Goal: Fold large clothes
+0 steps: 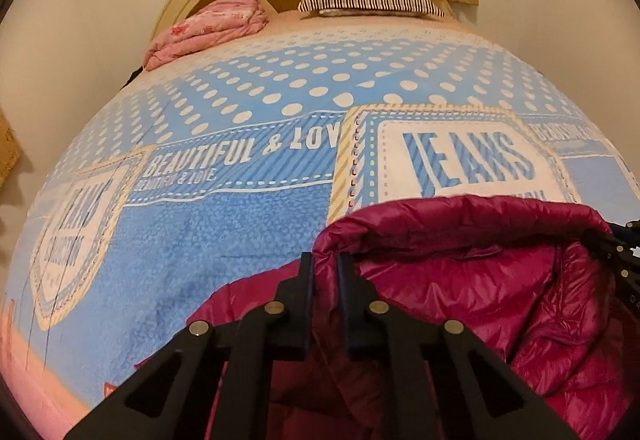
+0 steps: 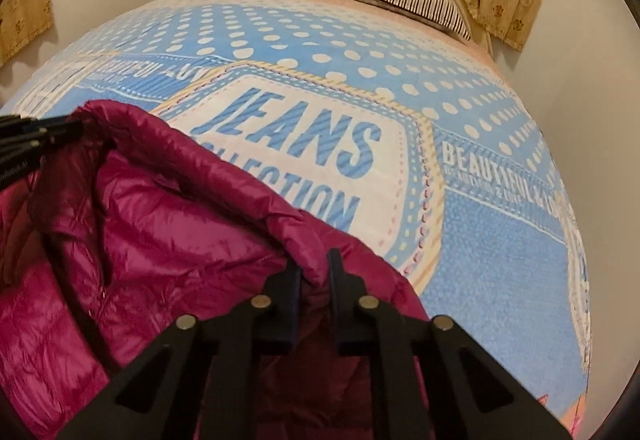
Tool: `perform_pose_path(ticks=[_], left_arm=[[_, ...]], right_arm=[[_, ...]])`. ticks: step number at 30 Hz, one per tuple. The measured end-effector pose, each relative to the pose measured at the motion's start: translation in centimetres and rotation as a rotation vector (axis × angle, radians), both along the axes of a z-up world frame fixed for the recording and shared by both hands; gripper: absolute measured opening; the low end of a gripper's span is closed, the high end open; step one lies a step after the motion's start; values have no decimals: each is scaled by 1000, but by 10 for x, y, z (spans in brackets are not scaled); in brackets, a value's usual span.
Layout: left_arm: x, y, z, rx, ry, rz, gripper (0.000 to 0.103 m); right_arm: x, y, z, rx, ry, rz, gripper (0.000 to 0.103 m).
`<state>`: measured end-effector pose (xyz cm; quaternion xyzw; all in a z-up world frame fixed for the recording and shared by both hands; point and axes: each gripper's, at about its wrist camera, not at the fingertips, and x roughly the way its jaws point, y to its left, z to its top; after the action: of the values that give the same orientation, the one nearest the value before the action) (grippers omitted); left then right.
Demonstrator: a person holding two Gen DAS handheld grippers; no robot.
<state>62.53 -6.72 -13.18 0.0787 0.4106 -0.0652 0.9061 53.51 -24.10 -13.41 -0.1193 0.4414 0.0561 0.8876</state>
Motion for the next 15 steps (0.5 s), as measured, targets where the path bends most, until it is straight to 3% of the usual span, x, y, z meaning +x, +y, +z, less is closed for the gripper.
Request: perform_pose_path(ticks=[8,15], left_arm=[[-32,6,-23,48,-9,-24,7],[-38,4,-38,84,-19,-19,8]], right_arm=[[-21,-5,-8,-16,-2,7,9],[-31,0,-33,-73,11,16,9]])
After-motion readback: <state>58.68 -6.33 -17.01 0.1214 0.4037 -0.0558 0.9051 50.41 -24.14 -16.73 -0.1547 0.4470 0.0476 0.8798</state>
